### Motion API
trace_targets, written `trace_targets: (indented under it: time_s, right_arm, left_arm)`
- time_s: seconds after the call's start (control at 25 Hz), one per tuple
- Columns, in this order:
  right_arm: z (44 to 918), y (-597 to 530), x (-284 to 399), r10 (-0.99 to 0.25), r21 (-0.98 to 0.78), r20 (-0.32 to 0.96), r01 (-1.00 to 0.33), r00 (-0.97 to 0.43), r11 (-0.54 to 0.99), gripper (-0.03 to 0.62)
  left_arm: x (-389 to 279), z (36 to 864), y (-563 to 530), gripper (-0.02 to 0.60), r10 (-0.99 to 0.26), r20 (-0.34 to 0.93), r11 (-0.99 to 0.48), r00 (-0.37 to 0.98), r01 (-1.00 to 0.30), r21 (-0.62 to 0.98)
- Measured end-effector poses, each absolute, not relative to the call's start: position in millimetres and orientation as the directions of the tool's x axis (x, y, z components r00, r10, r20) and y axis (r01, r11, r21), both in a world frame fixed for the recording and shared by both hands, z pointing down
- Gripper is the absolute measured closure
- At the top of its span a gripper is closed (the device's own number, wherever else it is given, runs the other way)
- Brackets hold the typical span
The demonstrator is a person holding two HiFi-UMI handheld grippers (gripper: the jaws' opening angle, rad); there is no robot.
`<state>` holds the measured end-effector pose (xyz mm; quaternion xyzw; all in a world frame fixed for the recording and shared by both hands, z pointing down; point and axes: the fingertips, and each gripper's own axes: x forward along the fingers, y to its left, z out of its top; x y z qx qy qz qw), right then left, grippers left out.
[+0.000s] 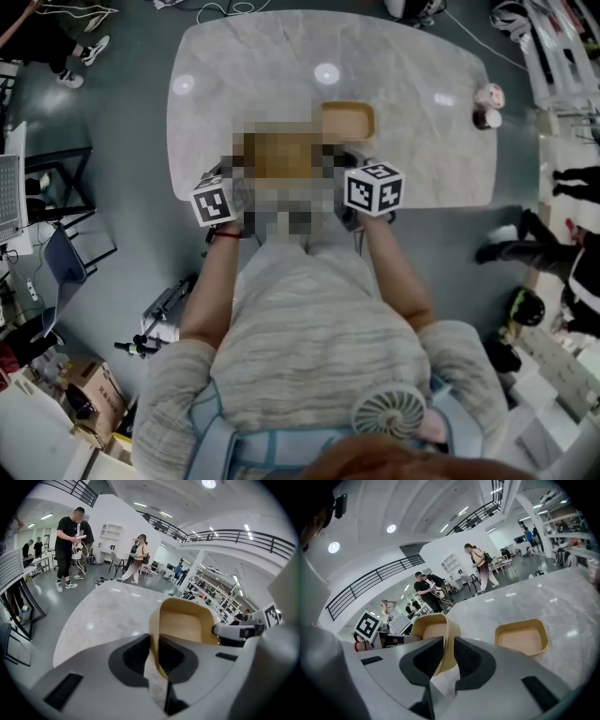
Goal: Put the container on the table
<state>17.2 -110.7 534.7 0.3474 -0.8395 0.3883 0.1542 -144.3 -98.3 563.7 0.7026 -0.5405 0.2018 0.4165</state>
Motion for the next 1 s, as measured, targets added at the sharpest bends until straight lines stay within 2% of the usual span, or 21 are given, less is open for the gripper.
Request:
trace_targets:
  time_s: [0.56, 1.0]
  right_arm:
    - [550.0, -120.1, 4.8, -0.440, -0.526, 0.592, -0.737, -0.676, 0.425, 0.558]
    - [551.0, -126.9, 25.6, -0.491, -0.564, 0.586, -0.760, -0.645, 0.325, 0.574]
  left_arm:
    - [-152.2, 570.2, -92.8, 0.548, -0.584, 0.743, -0.065, 0.326, -0.931, 0.358]
    - [-130.2, 564.0, -98.7, 0.541, -0.593, 0.702, -0.154, 0.394, -0.912, 0.381]
